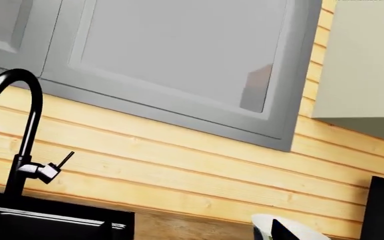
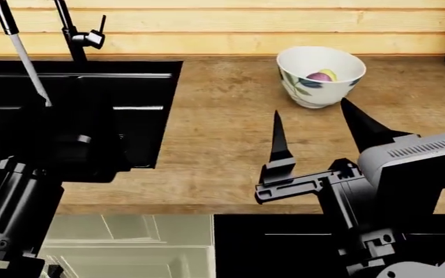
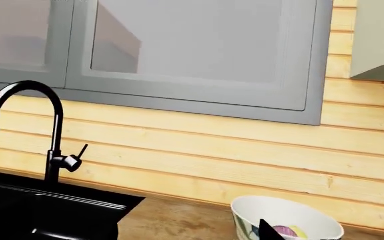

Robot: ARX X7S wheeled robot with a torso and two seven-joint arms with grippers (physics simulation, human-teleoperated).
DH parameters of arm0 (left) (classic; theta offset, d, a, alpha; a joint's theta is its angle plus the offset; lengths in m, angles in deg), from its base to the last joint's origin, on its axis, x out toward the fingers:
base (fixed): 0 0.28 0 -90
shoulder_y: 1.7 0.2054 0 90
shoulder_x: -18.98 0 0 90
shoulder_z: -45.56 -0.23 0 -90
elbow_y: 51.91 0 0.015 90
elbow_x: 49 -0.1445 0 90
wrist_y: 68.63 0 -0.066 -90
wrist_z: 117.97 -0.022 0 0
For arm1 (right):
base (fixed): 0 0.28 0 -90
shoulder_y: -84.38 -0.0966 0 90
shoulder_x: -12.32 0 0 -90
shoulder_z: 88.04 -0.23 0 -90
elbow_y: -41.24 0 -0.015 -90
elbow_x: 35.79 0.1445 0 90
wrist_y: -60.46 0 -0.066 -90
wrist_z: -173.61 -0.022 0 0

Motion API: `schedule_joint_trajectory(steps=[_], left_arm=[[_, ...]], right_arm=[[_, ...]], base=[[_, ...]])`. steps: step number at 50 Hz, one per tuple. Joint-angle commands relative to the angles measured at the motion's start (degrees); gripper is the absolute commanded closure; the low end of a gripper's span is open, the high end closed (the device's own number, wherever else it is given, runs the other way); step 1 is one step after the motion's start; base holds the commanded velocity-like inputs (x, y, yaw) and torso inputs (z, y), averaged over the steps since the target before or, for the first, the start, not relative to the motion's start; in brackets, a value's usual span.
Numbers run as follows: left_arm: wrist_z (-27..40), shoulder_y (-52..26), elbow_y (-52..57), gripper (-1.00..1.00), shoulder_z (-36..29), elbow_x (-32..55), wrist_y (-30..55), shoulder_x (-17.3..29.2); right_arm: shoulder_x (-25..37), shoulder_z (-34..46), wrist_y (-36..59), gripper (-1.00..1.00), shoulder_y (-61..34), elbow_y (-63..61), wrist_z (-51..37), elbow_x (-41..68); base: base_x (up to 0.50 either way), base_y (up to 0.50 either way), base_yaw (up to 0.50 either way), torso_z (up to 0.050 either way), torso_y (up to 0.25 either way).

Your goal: Pick the pears and eggplants from the sink and place them in one bowl. Place the corn in the other bowl. Then turn off the sink faucet.

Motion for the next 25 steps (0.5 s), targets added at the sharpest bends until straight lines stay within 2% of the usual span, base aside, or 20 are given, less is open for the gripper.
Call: schedule_joint_trajectory(steps=[1, 25], left_arm=[[-0.8, 0.4, 0.1, -1.00, -0.6, -1.8, -0.1, 0.0], [0.2, 0.1, 0.5, -1.00, -0.3, -0.6, -0.5, 0.7]], right_arm=[[-0.1, 0.0, -0.6, -1.00, 0.7, -0.1, 0.5, -0.8], [-0.7, 0.1, 1.1, -1.00, 0.2, -0.7, 0.0, -1.3]], base=[[0.07, 0.50, 0.00, 0.000, 0.000], [0.07, 0.50, 0.00, 0.000, 0.000]])
